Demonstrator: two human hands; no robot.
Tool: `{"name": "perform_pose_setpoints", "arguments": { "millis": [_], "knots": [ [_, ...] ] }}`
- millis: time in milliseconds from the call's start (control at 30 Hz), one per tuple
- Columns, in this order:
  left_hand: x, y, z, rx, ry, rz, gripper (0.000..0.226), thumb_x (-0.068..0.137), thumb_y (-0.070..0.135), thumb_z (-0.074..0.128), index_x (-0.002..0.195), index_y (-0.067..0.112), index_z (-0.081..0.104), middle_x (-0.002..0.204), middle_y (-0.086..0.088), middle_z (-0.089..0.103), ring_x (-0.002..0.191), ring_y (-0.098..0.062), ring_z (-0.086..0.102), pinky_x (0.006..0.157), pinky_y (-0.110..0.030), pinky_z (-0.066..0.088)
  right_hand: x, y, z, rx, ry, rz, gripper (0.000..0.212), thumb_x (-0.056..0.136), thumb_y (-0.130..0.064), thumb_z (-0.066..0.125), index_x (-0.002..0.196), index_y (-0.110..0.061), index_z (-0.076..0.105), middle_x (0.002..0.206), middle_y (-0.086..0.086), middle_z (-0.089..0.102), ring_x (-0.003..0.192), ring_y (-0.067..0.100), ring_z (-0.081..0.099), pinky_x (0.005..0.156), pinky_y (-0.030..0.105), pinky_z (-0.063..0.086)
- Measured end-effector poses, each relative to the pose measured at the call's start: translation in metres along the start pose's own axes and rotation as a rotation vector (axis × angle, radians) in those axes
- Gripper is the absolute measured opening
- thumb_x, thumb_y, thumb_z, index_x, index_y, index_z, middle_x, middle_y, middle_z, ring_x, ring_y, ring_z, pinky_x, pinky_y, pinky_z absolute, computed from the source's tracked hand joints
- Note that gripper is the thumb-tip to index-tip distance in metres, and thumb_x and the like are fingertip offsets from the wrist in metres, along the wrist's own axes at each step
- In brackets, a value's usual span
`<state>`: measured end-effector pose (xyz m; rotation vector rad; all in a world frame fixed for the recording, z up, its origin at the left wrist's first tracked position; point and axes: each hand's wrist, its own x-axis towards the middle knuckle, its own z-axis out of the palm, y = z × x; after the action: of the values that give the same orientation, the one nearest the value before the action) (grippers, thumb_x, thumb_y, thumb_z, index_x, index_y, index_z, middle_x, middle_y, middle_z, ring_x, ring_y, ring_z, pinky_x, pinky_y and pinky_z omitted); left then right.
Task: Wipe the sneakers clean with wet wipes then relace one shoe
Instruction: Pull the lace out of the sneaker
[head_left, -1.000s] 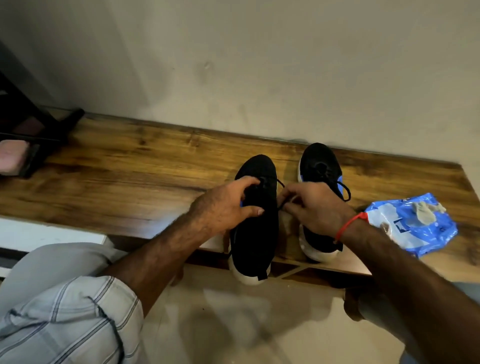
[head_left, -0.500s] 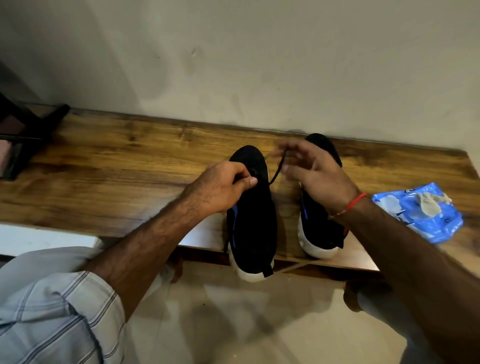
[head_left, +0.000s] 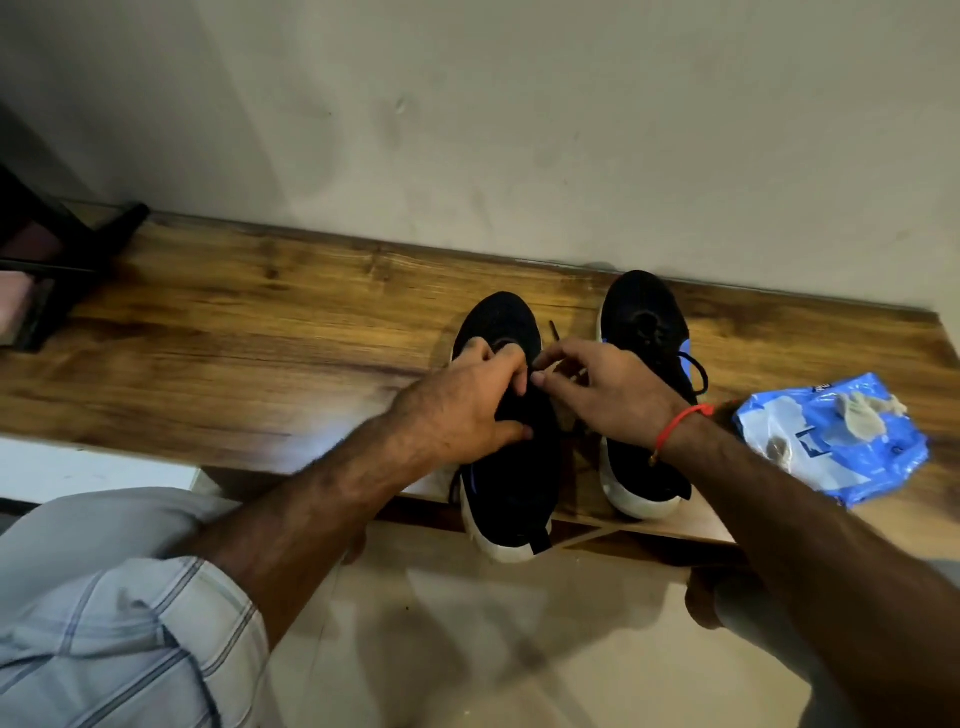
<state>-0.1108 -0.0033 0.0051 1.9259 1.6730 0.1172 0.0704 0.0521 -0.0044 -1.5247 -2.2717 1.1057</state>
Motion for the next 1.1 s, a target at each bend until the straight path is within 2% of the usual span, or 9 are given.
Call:
{"name": "perform_pose_setpoints", "arguments": {
  "millis": [200,300,433,500,567,733,933,1033,1100],
  "knots": [
    [-0.002,-0.011,-0.034,-0.308,-0.016,-0.138,0.007,0.099,0.023,0.063,0.104,0.028,0.067,0.092,0.008,0.072,0.061,-0.006,0.068,0.049,-0.019,0.049,-0.005,-0.003,-0.01,-0.036,-0.082,-0.022,0.034,0.089,-0.053,0.061,0.111,-0.027,0.067,0.1,-0.01,0.066,0.09,0.005,0.063,0.077,0.026,0.057],
    [-0.003,-0.019,-0.05,-0.44,0.247,-0.207,0.008,0.1,0.024,0.063,0.105,0.025,0.07,0.076,0.004,0.074,0.047,0.003,0.056,0.044,-0.017,0.042,-0.011,-0.011,-0.015,-0.022,-0.164,-0.013,0.054,0.07,-0.071,0.063,0.1,-0.026,0.063,0.09,-0.006,0.068,0.081,0.007,0.065,0.072,0.024,0.056],
    [0.005,-0.036,-0.055,-0.329,0.539,-0.234,0.02,0.101,0.019,0.059,0.113,0.035,0.063,0.098,0.006,0.069,0.085,-0.001,0.063,0.071,-0.024,0.051,-0.015,-0.014,-0.011,-0.19,-0.263,-0.037,0.052,0.072,-0.063,0.073,0.101,-0.026,0.049,0.087,-0.004,0.064,0.077,0.01,0.063,0.07,0.029,0.057],
    [0.008,-0.042,-0.045,0.057,0.485,-0.257,0.035,0.098,0.017,0.063,0.124,0.04,0.06,0.135,0.002,0.055,0.126,-0.021,0.049,0.1,-0.044,0.04,-0.015,-0.014,-0.007,-0.232,-0.241,-0.074,0.04,0.082,-0.051,0.073,0.099,-0.025,0.047,0.083,-0.004,0.063,0.074,0.009,0.061,0.069,0.031,0.057],
    [0.01,-0.035,-0.038,0.179,0.427,-0.25,0.039,0.095,0.027,0.067,0.129,0.043,0.058,0.151,0.004,0.041,0.14,-0.028,0.031,0.107,-0.052,0.028,-0.015,-0.014,-0.01,-0.221,-0.239,-0.104,0.029,0.088,-0.042,0.07,0.099,-0.024,0.049,0.078,-0.005,0.063,0.069,0.005,0.06,0.065,0.026,0.054],
    [0.012,-0.02,-0.021,-0.163,0.161,-0.107,0.017,0.094,0.045,0.066,0.103,0.031,0.07,0.101,0.011,0.068,0.098,-0.009,0.062,0.088,-0.037,0.053,-0.015,-0.015,-0.029,-0.221,-0.226,-0.127,0.001,0.092,-0.024,0.066,0.091,-0.024,0.066,0.053,-0.022,0.058,0.053,-0.003,0.055,0.058,0.016,0.042],
    [0.013,-0.015,-0.022,-0.237,0.073,-0.076,0.007,0.09,0.033,0.074,0.096,0.033,0.071,0.091,0.017,0.067,0.075,0.001,0.061,0.06,-0.014,0.043,-0.006,-0.012,-0.027,0.192,0.136,-0.035,0.01,0.088,-0.024,0.063,0.082,-0.016,0.065,0.059,-0.001,0.065,0.054,0.011,0.056,0.06,0.033,0.047],
    [0.012,-0.014,-0.022,-0.243,0.063,-0.067,0.012,0.087,0.035,0.076,0.097,0.034,0.071,0.092,0.017,0.069,0.071,0.005,0.06,0.059,-0.012,0.042,-0.005,-0.014,-0.026,0.498,0.13,-0.019,0.009,0.095,-0.017,0.063,0.091,-0.009,0.063,0.07,0.008,0.073,0.066,0.021,0.065,0.061,0.032,0.05],
    [0.012,-0.015,-0.019,-0.239,0.075,-0.05,0.014,0.086,0.036,0.077,0.098,0.033,0.071,0.094,0.015,0.07,0.075,0.006,0.06,0.062,-0.013,0.044,-0.004,-0.012,-0.023,0.413,0.09,-0.028,0.013,0.095,-0.022,0.065,0.092,-0.01,0.065,0.072,0.005,0.074,0.067,0.015,0.067,0.063,0.029,0.052]
  ]
}}
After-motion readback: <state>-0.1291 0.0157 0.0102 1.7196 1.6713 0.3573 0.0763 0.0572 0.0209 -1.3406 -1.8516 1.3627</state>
